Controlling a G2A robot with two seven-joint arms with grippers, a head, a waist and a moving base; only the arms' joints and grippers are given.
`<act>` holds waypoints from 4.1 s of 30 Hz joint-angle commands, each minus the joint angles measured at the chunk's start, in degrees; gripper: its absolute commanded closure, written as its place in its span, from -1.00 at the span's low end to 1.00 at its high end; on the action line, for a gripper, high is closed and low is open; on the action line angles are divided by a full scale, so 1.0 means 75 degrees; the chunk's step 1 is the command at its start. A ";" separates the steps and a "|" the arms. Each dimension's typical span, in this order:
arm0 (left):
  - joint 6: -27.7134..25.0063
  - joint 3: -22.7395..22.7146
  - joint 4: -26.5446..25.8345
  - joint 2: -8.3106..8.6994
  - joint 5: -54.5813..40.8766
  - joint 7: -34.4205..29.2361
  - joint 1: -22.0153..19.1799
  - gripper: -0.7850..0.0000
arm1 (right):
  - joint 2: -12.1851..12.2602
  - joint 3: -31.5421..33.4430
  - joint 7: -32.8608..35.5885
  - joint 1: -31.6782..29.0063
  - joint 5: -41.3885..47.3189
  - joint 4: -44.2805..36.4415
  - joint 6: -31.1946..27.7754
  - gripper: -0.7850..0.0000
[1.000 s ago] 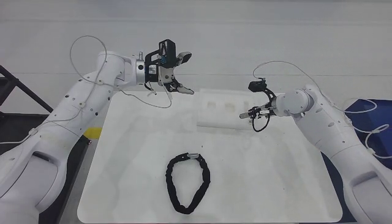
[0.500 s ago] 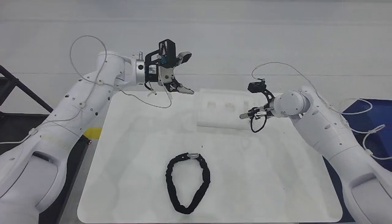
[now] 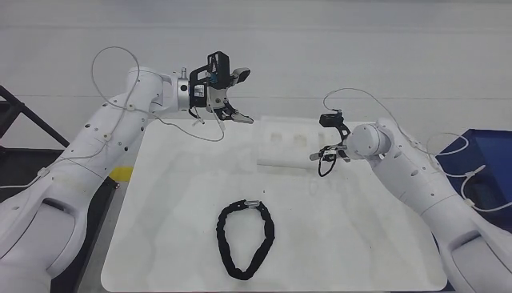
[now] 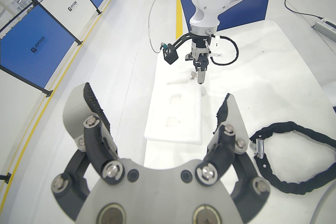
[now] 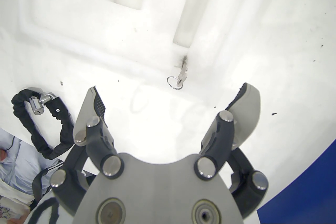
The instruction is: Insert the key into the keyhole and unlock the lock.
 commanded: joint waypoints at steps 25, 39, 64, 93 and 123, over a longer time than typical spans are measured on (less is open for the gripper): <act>0.0000 0.0000 0.0000 0.0000 0.0000 0.0000 0.0000 -1.00 | -0.0588 -0.0079 -0.0268 0.0125 -0.0123 0.1255 -0.0072 0.30; 0.0000 0.0000 0.0000 0.0000 0.0000 0.0000 0.0000 -1.00 | -0.1020 -0.0137 -0.0380 0.0340 0.0005 0.2168 -0.0077 1.00; 0.0000 0.0000 0.0000 0.0000 0.0000 0.0000 0.0000 -1.00 | -0.0688 0.0996 0.1047 0.0827 -0.0087 0.0551 0.0328 1.00; 0.0000 0.0000 0.0000 0.0000 0.0000 0.0000 0.0000 -1.00 | 0.0761 0.5977 0.1315 -0.2832 0.3392 -0.5294 -0.1039 1.00; 0.0000 -0.0039 -0.0740 0.0296 0.0515 -0.0261 0.1850 -1.00 | 0.0811 0.6320 0.0747 -0.3202 0.3581 -0.5489 -0.1153 1.00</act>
